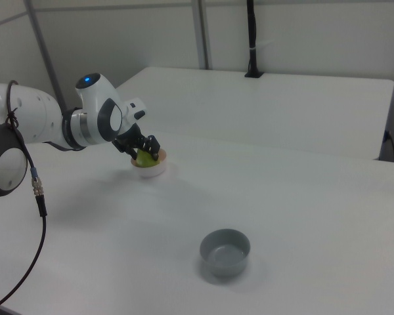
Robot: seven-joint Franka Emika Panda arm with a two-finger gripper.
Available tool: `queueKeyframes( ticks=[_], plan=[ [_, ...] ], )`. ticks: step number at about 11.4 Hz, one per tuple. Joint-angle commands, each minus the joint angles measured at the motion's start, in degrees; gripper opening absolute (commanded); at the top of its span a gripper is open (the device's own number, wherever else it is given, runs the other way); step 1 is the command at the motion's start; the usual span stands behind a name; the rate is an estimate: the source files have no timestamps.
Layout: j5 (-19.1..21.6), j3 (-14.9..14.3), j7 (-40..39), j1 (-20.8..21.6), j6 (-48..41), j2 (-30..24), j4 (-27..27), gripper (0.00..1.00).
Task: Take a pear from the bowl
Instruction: 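Close the gripper around the green pear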
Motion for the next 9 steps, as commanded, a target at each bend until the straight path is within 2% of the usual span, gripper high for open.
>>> queueKeyframes(
  ticks=[1,3,5,9],
  plan=[
    [-2.27,-0.95,1.69,0.83,1.32,0.0,-0.24,0.65],
    [-2.54,-0.95,1.69,0.83,1.32,-0.08,-0.32,0.53],
    [-2.54,-0.95,1.51,0.75,1.24,-0.26,-0.24,0.33],
    [-2.28,-0.95,1.6,0.75,0.71,-1.84,-0.15,0.31]
  ],
)
